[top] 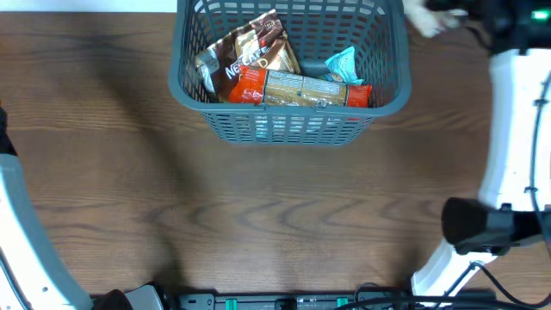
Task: Pack container
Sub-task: 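Lift the PanTree bag with right gripper and release into basket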
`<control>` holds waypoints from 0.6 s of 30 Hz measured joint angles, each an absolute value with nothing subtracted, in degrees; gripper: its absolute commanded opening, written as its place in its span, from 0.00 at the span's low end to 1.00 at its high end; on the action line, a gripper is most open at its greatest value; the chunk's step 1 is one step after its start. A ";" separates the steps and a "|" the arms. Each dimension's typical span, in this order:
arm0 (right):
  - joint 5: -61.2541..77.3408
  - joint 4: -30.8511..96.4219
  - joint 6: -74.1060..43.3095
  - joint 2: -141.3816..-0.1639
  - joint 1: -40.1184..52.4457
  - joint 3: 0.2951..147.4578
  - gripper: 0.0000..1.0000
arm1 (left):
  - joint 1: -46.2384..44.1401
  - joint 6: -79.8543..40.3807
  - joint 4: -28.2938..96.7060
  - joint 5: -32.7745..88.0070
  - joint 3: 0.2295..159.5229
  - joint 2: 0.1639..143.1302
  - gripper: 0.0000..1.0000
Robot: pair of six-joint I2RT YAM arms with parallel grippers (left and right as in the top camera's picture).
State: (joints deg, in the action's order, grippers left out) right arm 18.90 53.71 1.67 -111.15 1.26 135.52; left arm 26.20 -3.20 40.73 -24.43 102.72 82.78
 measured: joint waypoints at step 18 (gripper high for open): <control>1.06 62.65 10.13 -117.45 22.72 136.18 0.01 | 26.20 -3.20 40.73 -24.40 102.72 82.78 0.98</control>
